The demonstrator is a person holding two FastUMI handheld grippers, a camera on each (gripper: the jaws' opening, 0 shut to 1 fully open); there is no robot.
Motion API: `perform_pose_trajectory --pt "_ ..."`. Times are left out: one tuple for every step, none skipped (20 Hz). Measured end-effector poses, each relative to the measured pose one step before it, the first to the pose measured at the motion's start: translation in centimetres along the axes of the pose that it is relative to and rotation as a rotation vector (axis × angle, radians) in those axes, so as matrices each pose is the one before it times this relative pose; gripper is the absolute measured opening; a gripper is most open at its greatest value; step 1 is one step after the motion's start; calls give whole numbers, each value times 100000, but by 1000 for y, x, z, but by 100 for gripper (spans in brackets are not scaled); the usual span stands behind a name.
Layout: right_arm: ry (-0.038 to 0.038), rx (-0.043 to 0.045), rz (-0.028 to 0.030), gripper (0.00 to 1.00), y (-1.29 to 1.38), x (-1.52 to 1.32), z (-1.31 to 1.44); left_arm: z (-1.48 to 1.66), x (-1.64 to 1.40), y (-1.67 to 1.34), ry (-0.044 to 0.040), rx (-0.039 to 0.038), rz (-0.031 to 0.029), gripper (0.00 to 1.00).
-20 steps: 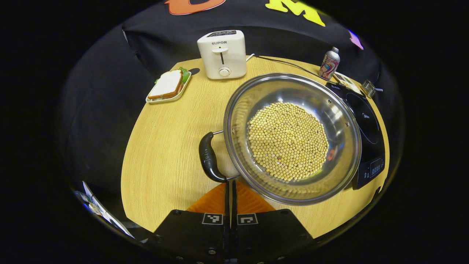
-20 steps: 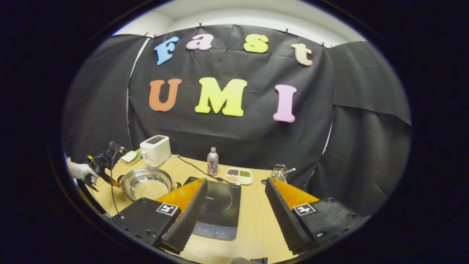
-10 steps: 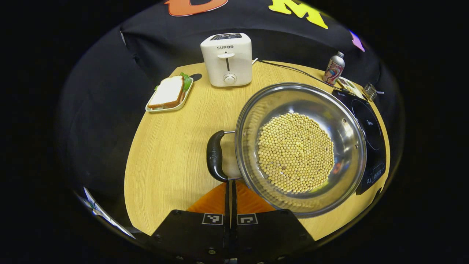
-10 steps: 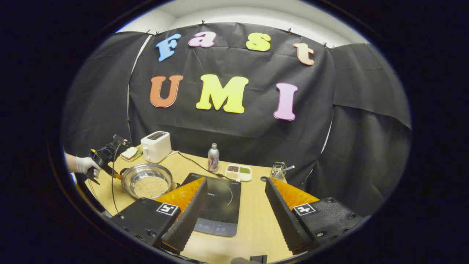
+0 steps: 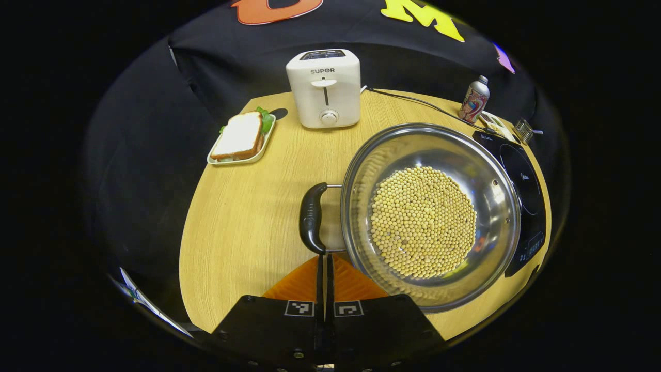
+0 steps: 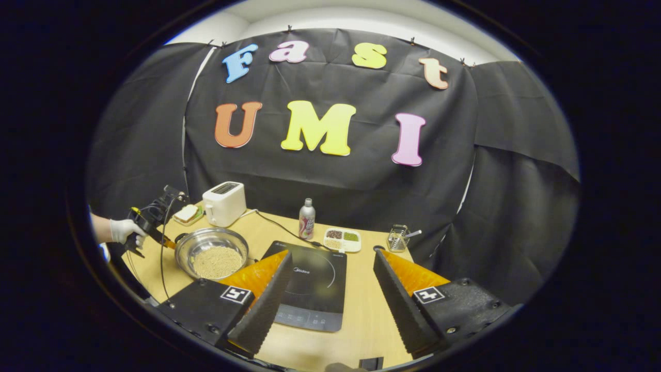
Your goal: First push the handle of the pot to place it horizontally, then grasp the pot with both hands and set it on the induction cooktop.
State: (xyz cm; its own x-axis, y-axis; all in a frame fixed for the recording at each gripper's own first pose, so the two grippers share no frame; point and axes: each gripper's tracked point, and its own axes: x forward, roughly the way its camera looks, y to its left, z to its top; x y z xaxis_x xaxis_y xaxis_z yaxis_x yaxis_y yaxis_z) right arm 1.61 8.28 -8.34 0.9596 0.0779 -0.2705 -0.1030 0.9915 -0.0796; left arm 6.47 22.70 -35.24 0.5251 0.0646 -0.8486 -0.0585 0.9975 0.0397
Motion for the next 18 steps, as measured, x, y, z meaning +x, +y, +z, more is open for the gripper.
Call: perform_pose_trajectory --pt "-751 1226 1121 99 440 174 209 63 -607 203 -885 -867 269 0" --pt "-25 1275 693 97 278 412 103 28 -573 149 -1030 -937 491 0" --pt "1023 905 1677 97 479 528 -272 -114 -693 215 -1519 -944 449 0" --pt "1933 696 1672 97 679 465 -630 -108 -732 214 -1528 -590 938 0" --pt "1903 449 1586 97 630 561 -446 58 -875 514 -1928 -213 1066 0" --pt "1555 437 2025 98 700 580 -345 253 -721 407 -2520 413 1091 0" --pt "2040 -62 1927 98 853 669 -423 6 -521 464 -1879 407 1572 0" --pt "1820 -381 1937 96 820 575 -415 91 -625 406 -1975 329 1890 9" --pt "1219 -412 2302 96 874 683 -200 160 -395 256 -1425 -206 352 0" --pt "1721 -486 1554 97 656 776 -382 219 -438 -432 -1590 -602 -2547 0" --pt "1369 -151 2403 99 889 707 -113 312 -332 -439 -967 -380 -1531 4" --pt "784 148 2411 99 924 719 -97 254 -164 -304 -1148 -130 -1781 17" --pt "1186 -77 1879 99 645 842 -167 425 -295 -379 -728 110 -1584 16" --pt "1321 -210 1457 99 488 834 -206 383 93 -299 -944 719 -1346 37" --pt "1310 156 631 97 364 940 -152 487 39 -113 -1429 895 -546 59" --pt "2355 643 1157 99 353 974 -437 474 170 2 -1302 901 658 81" --pt "3088 1169 1348 99 586 1168 -414 446 157 253 -1175 437 1431 90" --pt "2798 1361 1582 99 467 1009 -540 576 205 113 -1042 635 1142 97"
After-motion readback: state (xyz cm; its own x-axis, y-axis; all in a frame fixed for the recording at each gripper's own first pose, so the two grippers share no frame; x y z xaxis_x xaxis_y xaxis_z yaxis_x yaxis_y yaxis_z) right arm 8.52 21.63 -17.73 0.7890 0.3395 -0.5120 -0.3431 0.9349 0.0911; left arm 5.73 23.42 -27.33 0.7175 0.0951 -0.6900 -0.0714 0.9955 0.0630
